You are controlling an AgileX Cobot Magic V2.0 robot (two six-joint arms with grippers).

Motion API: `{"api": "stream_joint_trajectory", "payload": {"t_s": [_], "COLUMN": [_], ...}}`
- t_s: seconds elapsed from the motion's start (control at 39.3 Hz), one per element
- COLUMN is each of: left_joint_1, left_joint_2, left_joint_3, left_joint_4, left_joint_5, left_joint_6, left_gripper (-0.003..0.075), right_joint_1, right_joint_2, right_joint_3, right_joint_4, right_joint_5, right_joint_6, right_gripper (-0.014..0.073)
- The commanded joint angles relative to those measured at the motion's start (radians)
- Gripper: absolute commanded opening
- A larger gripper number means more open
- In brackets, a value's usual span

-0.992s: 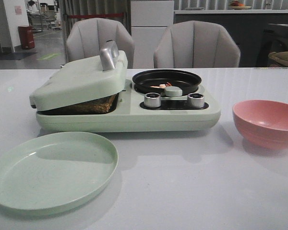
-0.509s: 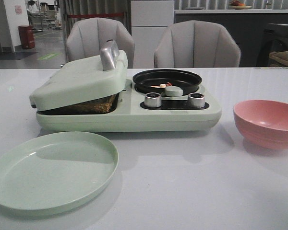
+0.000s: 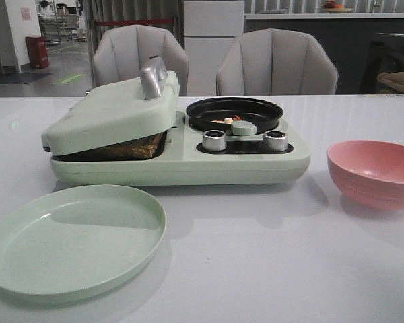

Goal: Make breakfast with bread and shrimp

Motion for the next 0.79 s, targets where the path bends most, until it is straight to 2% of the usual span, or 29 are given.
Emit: {"api": "stream_joint_trajectory", "payload": {"t_s": [0.0,0.18,0.36,0.56,0.76], "left_joint_1": [-0.006,-0.006,0.030,0.044,0.044], "left_joint_2": [0.011,0.011,0.011,0.009,-0.070], "left_joint_3": [-0.028,0.016,0.118,0.239,0.320], "left_joint_4": [-0.013,0.054,0.207,0.246,0.246], "left_joint_5": [-0.084,-0.155,-0.323,-0.452,-0.476], "left_joint_6": [-0.010,-0.037,-0.252,-0.252,-0.259], "left_gripper": [0.0114,0.0114,0.0114,0.0114,0.0114], "right_joint_1": [0.000,0.000,0.000,0.000,0.000], "right_joint_2": [0.008,0.008,0.008,0.008,0.008], "right_joint_3": [-0.027,-0.027,-0.027,-0.027,-0.027], "right_joint_4": [-0.005,-0.005,-0.005,-0.005,-0.005], "right_joint_5": [-0.082,-0.082,-0.082,-0.082,-0.082], "right_joint_6": [-0.014,-0.014,-0.014,-0.014,-0.014], "right_gripper": [0.0153,0.0153,0.0153,0.0153,0.0153]}}
